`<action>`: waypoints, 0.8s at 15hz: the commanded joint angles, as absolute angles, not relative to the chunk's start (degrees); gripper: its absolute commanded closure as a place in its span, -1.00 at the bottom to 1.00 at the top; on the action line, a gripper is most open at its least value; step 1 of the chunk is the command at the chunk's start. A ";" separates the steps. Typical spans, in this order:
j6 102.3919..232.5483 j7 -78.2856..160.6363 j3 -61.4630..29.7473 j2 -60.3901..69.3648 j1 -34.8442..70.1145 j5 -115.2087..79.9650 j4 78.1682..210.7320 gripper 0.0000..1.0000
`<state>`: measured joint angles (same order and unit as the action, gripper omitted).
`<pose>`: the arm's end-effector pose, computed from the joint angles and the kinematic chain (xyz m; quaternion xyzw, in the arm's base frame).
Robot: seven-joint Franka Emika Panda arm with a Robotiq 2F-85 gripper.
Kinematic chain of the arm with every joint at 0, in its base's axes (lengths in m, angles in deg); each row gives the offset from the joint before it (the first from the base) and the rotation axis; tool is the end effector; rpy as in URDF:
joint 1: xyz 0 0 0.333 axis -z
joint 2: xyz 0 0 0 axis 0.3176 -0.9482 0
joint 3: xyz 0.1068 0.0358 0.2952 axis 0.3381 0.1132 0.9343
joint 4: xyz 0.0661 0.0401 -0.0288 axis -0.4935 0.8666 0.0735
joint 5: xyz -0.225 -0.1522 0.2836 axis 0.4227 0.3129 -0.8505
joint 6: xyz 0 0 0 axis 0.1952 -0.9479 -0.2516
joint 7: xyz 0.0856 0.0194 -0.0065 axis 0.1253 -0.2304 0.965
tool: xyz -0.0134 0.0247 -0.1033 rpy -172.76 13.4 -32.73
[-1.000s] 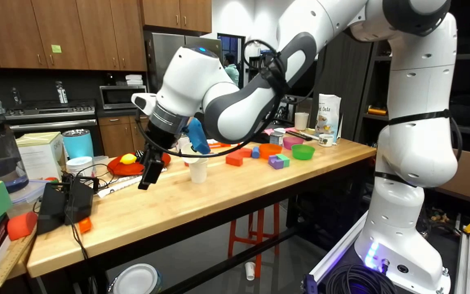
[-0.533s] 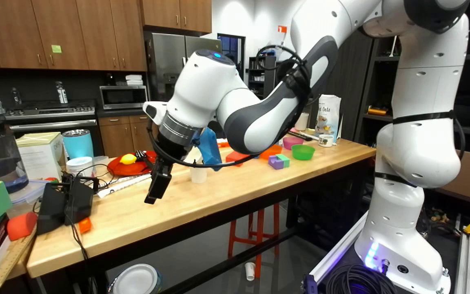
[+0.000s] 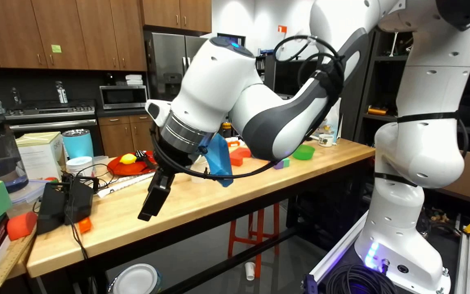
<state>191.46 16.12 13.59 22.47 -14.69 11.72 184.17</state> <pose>0.2616 0.4760 0.4036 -0.8445 -0.4544 -0.2804 0.0407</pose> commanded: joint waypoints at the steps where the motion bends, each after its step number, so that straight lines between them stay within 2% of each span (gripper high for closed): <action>1: 188.75 4.88 15.34 25.31 -15.55 15.53 185.46 -1.00; 8: 182.25 -10.59 19.63 26.04 -16.75 22.13 184.76 -1.00; 12: 180.11 -6.01 21.61 27.80 -16.62 17.22 185.90 -1.00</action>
